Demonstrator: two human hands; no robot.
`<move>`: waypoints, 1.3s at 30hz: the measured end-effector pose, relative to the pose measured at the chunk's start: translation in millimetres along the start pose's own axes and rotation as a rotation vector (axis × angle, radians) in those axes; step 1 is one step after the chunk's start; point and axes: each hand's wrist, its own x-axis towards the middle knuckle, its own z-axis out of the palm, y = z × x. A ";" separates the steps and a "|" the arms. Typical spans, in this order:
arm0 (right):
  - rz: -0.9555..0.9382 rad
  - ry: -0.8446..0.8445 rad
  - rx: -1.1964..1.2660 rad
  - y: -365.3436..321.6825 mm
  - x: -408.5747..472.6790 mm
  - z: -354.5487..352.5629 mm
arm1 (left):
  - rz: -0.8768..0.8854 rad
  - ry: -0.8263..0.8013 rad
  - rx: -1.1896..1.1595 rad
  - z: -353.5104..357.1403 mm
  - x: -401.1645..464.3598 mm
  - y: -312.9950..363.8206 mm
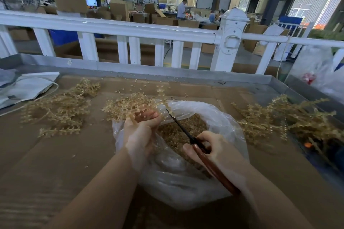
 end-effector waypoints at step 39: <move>0.043 -0.045 0.031 -5.8 -4.6 5.1 | -0.014 -0.049 0.070 1.0 -14.6 -0.8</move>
